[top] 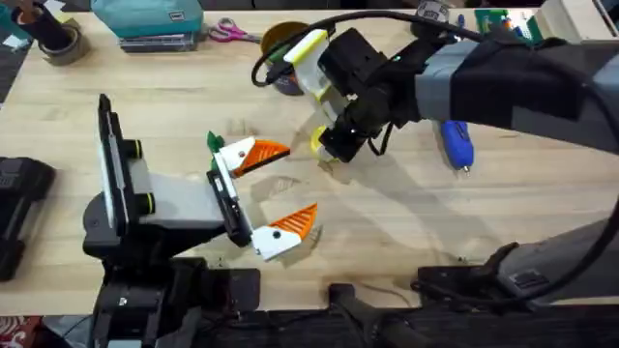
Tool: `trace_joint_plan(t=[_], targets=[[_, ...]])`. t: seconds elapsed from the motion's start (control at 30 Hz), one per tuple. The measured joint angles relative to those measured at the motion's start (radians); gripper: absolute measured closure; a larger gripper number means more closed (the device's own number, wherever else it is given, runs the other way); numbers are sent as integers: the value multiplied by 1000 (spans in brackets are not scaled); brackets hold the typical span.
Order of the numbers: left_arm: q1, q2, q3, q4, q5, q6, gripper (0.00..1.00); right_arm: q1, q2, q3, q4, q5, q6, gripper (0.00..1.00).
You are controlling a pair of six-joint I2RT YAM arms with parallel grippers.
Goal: Pick up the gripper from the table and insert it into the empty holder that is missing its gripper. Then pick up a screw, insert it into the mounting hole, and use the screwdriver to tighten it. Finally, clean up the table by picking up the vegetable and placing it into the bucket.
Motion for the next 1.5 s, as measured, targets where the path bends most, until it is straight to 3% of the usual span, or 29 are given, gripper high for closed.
trace_joint_plan(t=[0.23,0.9,1.3,1.5], targets=[[0,0,0,0,0,0,15,0,0,86,-71,24,3,996],[0,0,0,0,0,0,15,0,-33,588,-483,78,3,996],[0,0,0,0,0,0,15,3,-34,781,-659,106,2,996],[0,0,0,0,0,0,15,48,-34,829,-680,119,-9,996]])
